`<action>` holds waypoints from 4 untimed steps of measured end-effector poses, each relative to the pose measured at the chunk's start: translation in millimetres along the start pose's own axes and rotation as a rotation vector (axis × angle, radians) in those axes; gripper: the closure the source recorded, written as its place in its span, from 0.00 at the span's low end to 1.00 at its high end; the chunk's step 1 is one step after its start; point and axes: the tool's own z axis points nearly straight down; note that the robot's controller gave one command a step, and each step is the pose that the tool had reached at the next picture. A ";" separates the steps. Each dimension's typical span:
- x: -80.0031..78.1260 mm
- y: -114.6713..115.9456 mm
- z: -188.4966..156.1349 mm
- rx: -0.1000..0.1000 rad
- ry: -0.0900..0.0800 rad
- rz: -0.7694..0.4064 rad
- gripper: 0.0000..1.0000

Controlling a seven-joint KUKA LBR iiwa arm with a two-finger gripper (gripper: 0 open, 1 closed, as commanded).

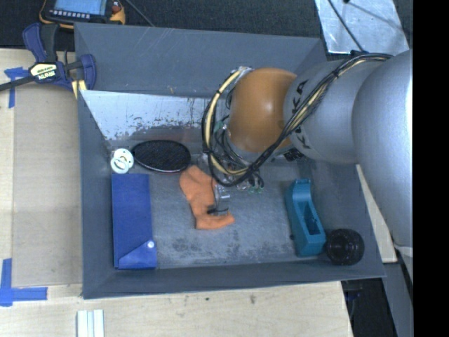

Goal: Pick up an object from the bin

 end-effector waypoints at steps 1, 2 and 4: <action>-0.1 -0.1 -0.3 0.000 0.000 0.001 1.00; -0.1 -0.1 -0.3 0.000 0.000 0.002 1.00; 66.3 14.5 0.4 0.000 0.009 -0.028 1.00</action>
Offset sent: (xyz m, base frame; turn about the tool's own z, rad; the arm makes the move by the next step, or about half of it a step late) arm 0.0000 0.0000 0.0000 0.0000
